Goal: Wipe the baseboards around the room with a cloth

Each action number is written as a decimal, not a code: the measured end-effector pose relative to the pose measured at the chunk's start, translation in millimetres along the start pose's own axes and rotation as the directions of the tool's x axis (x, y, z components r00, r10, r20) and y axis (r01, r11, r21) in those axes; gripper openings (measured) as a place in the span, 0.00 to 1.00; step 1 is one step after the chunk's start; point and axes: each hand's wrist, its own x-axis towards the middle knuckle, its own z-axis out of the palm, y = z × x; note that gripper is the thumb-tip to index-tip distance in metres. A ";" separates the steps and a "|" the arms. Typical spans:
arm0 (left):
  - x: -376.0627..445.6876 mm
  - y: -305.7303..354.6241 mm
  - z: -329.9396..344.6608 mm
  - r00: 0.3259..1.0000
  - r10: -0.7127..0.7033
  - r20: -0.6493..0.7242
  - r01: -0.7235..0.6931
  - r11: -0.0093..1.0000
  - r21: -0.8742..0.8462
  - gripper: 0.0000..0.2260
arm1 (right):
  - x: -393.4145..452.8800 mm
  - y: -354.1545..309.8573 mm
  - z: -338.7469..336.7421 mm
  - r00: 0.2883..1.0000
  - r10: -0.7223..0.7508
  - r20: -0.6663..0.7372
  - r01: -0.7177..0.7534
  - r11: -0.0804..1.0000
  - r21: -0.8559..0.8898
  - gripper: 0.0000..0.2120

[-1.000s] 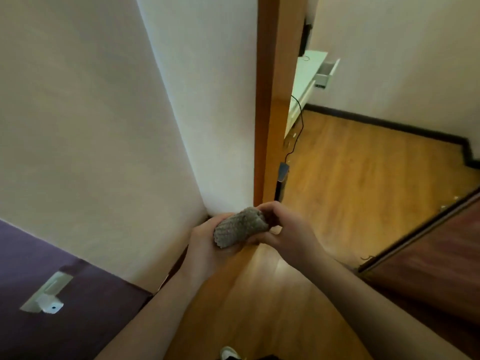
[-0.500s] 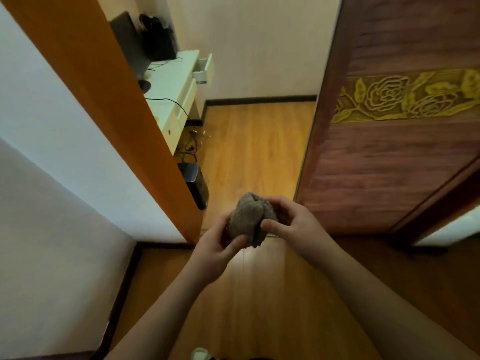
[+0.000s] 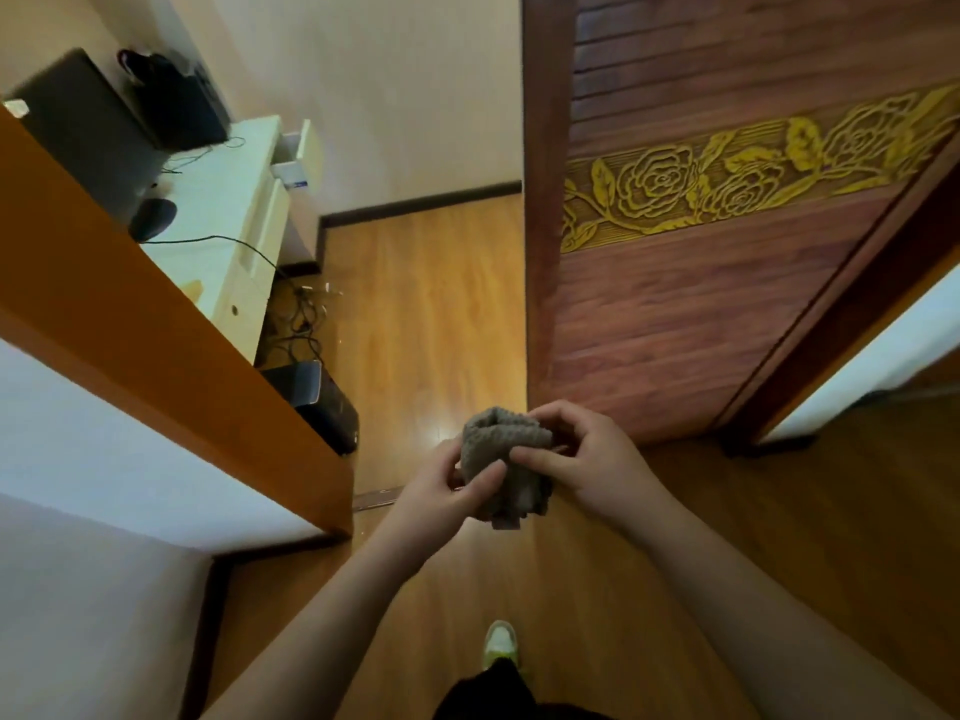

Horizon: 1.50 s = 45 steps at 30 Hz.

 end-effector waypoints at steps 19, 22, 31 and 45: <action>143.6 47.0 73.4 0.914 -0.065 0.401 0.155 0.968 -0.198 0.19 | -11.7 46.2 -96.9 0.862 0.346 -0.370 -0.190 0.898 0.397 0.09; 146.6 60.1 102.4 0.895 -0.016 0.446 0.097 0.982 -0.159 0.15 | -30.1 52.4 -116.9 0.832 0.395 -0.389 -0.187 0.860 0.474 0.10; 151.4 104.4 204.5 0.754 0.063 0.654 -0.407 0.826 0.389 0.14 | -107.3 68.6 -213.0 0.785 0.430 -0.447 -0.134 0.821 0.555 0.16; 127.2 118.6 323.0 0.783 -0.246 0.571 0.411 0.894 -0.178 0.19 | -190.4 72.7 -318.5 0.700 0.535 -0.474 0.085 0.596 0.799 0.16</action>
